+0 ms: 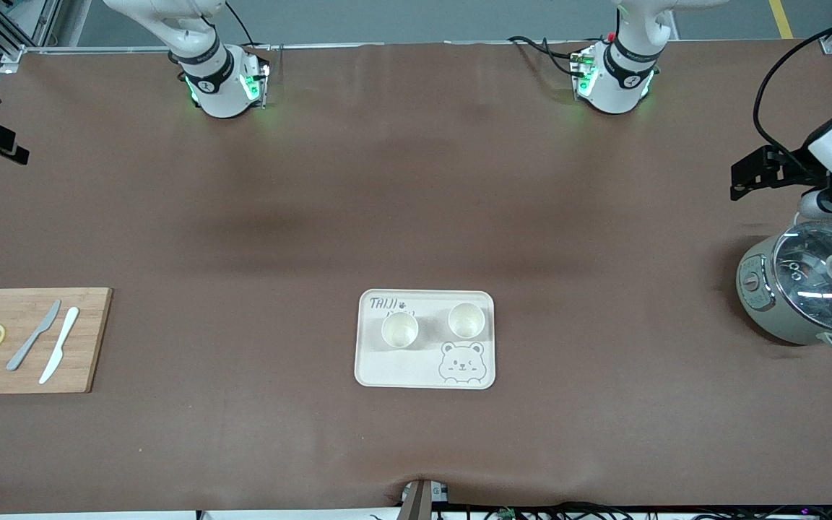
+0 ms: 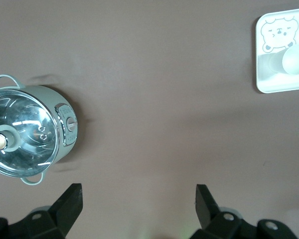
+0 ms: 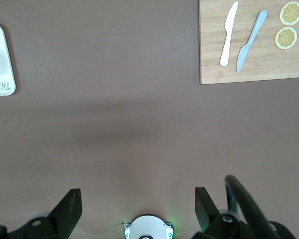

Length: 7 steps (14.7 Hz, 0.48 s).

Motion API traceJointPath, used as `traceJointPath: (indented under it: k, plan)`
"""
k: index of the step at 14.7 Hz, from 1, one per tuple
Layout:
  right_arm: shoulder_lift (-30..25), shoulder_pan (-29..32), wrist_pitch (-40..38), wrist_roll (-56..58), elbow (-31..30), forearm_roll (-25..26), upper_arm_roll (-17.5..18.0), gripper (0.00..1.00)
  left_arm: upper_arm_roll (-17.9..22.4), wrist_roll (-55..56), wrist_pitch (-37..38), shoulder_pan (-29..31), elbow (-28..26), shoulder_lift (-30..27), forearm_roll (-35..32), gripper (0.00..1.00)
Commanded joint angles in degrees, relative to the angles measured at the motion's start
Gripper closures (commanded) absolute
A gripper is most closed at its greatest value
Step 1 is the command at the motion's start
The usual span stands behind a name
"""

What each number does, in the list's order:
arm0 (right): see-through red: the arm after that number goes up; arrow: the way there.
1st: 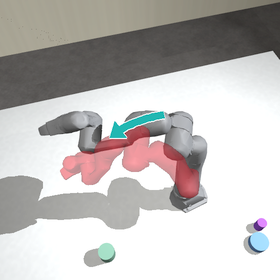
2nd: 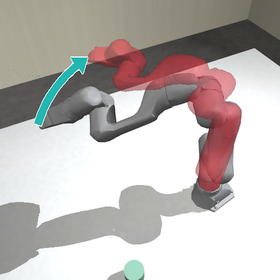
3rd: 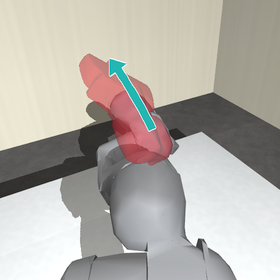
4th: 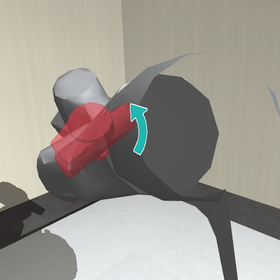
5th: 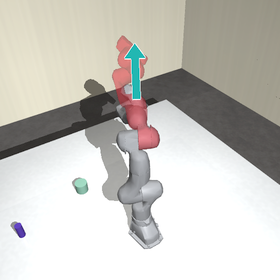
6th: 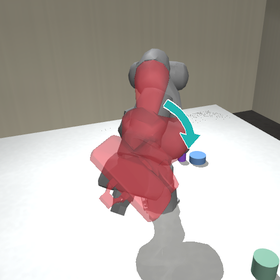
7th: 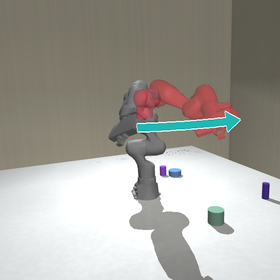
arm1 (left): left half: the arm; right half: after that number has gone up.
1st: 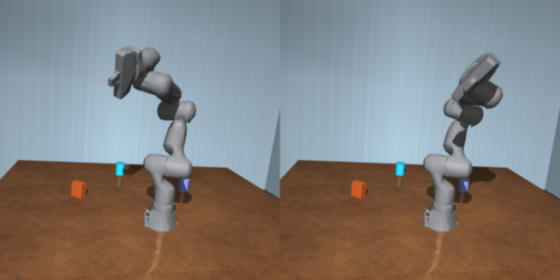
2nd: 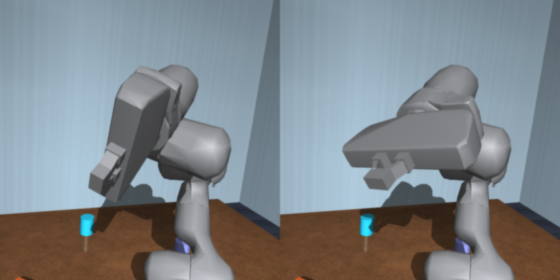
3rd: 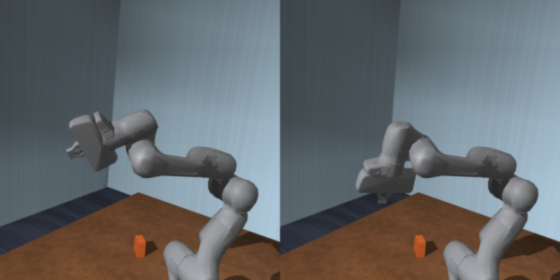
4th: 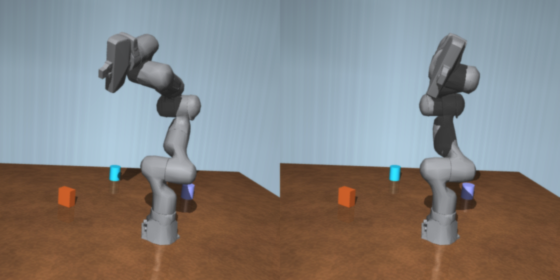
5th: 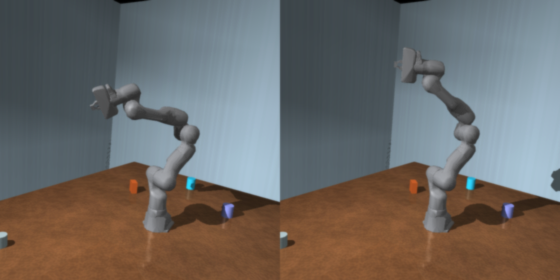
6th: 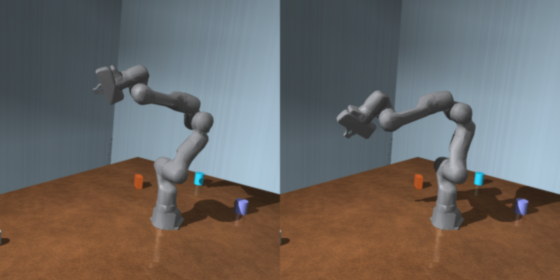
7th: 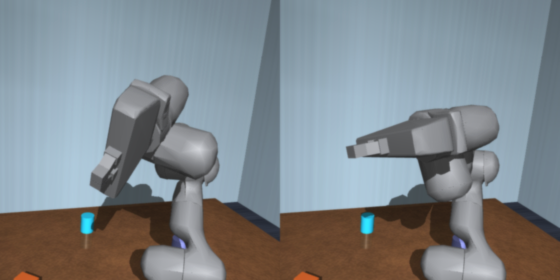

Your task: Place white IKEA cup upright on tray with both arms

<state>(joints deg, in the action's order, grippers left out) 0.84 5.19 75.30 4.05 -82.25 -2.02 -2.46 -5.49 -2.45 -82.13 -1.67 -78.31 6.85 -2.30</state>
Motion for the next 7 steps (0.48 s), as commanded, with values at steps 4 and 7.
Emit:
traceJointPath:
  k: [4,7]
  plan:
    - [0.04,-3.16,-3.73,4.63,0.52,9.21,1.40,0.00,-0.22,0.43,-0.31,0.18,0.00,-0.35,1.07,0.00]
    - [0.04,-3.60,-0.17,4.65,0.51,8.87,1.49,0.00,-0.22,0.43,-0.31,0.18,-0.09,-0.35,0.71,0.00]
